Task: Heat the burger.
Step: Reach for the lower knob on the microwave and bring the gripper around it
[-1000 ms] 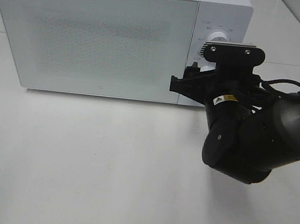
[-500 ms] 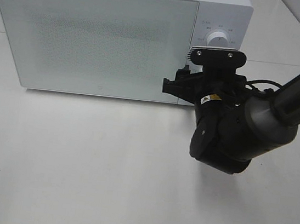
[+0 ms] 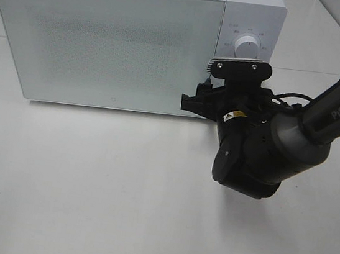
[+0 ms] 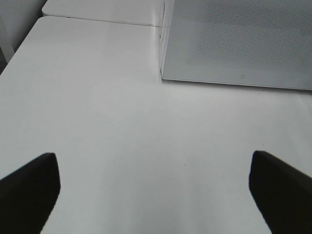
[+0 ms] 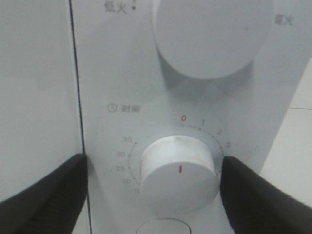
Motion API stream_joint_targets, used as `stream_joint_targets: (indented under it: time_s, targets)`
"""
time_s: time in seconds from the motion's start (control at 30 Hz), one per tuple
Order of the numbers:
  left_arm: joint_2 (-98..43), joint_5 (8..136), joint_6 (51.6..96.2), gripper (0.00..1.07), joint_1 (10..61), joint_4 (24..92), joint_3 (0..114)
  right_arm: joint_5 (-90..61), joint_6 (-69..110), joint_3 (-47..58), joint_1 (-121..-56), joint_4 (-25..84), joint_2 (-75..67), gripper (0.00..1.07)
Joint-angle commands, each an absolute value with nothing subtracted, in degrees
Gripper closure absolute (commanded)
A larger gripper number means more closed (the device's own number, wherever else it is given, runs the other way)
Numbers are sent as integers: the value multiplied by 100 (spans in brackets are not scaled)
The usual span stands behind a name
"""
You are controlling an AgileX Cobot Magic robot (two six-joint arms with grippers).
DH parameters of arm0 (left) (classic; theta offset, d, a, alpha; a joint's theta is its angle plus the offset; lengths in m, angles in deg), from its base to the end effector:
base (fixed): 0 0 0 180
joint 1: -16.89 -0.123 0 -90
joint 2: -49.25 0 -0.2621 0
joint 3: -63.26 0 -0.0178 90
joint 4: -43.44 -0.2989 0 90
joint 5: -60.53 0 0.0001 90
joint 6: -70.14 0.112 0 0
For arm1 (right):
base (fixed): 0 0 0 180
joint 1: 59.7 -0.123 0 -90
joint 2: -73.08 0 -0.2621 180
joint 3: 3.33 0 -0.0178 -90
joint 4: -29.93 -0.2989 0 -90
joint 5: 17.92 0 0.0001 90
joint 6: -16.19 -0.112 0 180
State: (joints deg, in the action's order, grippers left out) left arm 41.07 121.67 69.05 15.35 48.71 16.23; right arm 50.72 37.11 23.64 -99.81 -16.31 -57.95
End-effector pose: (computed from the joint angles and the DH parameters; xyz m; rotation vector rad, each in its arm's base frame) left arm 0.0762 -0.0070 0.2960 -0.0409 2.0285 -0.1048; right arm 0.3412 0.1890 0.0394 -0.0399 1.6678 -0.0997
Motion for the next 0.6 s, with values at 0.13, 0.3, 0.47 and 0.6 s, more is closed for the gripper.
stream_joint_targets:
  time_s: [0.13, 0.3, 0.47, 0.6]
  targets:
    - [4198, 12161, 6922, 9, 1523, 4900, 1623, 5829, 3762, 2261, -9946, -1522, -5675, 35]
    - [4198, 12161, 6922, 9, 1523, 4900, 1623, 5834, 3802, 2261, -9946, -1522, -5675, 41]
    - [4198, 12161, 6922, 9, 1523, 4900, 1623, 5834, 3802, 2261, -9946, -1522, -5675, 59]
    - [4198, 12161, 6922, 9, 1523, 4900, 1623, 5834, 3802, 2261, -9946, -1522, -5675, 92]
